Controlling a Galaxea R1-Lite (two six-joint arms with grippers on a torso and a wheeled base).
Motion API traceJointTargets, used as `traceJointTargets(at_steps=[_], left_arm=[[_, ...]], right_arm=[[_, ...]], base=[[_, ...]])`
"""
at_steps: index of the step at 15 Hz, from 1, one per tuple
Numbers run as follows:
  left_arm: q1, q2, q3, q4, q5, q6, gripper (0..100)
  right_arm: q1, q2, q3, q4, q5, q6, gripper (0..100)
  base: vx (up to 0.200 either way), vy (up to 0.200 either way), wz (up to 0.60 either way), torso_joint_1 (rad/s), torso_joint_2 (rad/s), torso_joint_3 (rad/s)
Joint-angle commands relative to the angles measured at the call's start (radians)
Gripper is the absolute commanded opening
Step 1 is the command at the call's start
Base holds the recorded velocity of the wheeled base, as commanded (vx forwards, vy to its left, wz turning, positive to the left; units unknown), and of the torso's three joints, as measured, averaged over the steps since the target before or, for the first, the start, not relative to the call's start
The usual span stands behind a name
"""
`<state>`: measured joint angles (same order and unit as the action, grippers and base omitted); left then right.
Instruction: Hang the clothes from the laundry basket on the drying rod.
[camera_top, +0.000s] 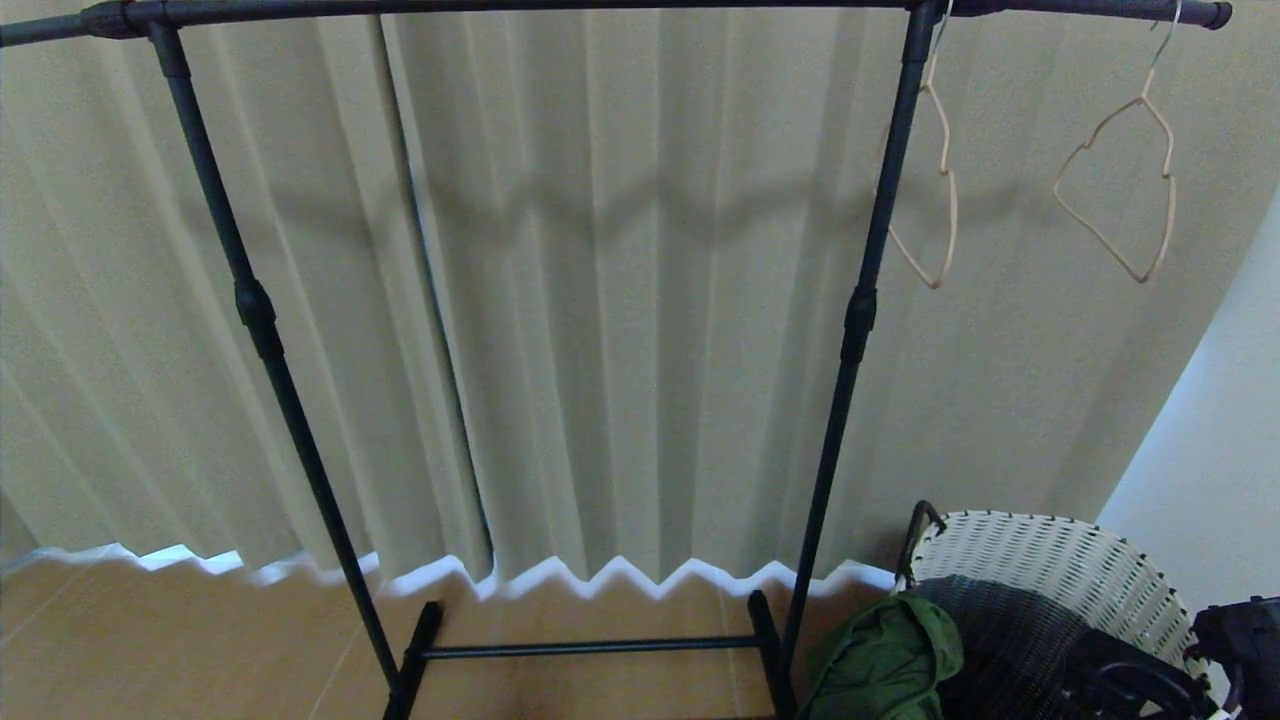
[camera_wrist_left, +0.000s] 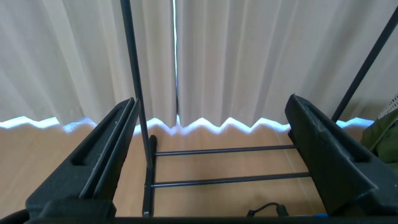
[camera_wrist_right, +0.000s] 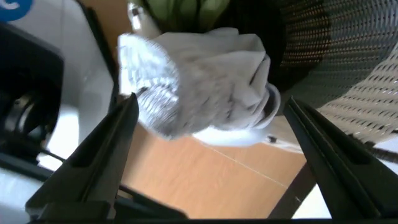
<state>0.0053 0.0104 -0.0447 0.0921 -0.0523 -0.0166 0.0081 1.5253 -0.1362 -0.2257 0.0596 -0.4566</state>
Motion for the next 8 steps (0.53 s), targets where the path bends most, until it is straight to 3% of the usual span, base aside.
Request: traceJointTargets(at_steps=[1,5,6,8], left_arm=[[0.001,0.000,0.000,0.000,0.000,0.000,100],[0.001,0.000,0.000,0.000,0.002,0.000,100],[0.001,0.000,0.000,0.000,0.002,0.000,100],[0.001,0.000,0.000,0.000,0.002,0.000,100]], right_arm=[[-0.010,0.154,0.003,-0.106,-0.046,0.001,100],[-0.019,0.283,0.046,-0.287,-0.092,0.001,100],[-0.019,0.300,0.056,-0.328,-0.103,0.001,0],[-0.019,0.322,0.075,-0.403,-0.139,0.001,0]], base=[[0.000,0.000,0.00,0.000,0.00,0.000],[0.000,0.000,0.00,0.000,0.00,0.000],[0.000,0.000,0.00,0.000,0.00,0.000],[0.000,0.000,0.00,0.000,0.00,0.000]])
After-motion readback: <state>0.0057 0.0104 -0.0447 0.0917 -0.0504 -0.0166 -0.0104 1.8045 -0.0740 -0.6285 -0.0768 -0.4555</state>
